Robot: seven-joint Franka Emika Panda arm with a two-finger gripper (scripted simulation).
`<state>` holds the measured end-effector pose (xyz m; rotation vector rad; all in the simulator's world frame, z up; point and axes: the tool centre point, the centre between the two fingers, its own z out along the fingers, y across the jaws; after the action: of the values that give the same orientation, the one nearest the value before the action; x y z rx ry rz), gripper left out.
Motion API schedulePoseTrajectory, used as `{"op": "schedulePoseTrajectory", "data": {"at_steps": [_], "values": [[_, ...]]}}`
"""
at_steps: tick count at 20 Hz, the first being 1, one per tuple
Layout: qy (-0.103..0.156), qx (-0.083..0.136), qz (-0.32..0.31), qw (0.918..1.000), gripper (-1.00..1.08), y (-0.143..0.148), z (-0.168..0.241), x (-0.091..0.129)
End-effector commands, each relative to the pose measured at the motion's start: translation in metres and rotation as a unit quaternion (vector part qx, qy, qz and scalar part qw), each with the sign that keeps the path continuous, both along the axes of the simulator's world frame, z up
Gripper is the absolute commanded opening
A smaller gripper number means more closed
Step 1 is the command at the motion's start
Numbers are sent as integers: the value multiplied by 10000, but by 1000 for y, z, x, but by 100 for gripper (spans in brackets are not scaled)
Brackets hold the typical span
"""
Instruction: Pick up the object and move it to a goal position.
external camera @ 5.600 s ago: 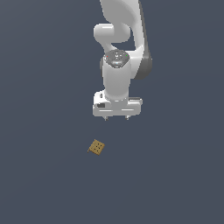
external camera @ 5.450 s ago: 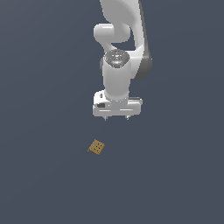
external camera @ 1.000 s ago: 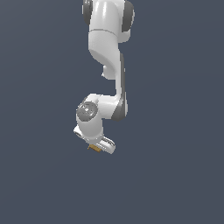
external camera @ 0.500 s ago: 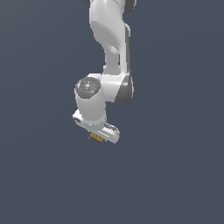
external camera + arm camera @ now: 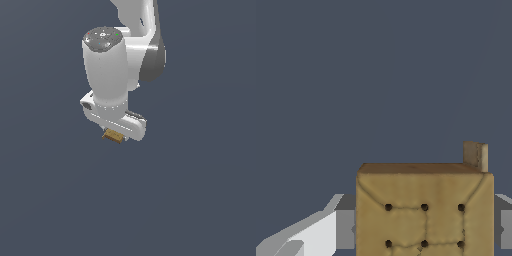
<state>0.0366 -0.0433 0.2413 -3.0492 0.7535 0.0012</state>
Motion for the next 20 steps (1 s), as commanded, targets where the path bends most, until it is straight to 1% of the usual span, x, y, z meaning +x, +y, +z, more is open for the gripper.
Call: {"op": "schedulePoseTrajectory", "data": {"at_steps": [1, 6, 11, 15, 20], "values": [[-1, -3, -2, 10000, -100, 5, 30, -5], [-2, -6, -2, 10000, -100, 15, 85, -13], [-2, -6, -2, 10000, -100, 22, 125, -18], [-3, -7, 1, 10000, -100, 27, 146, -20], [-3, -6, 4, 10000, -100, 29, 158, -21]]}}
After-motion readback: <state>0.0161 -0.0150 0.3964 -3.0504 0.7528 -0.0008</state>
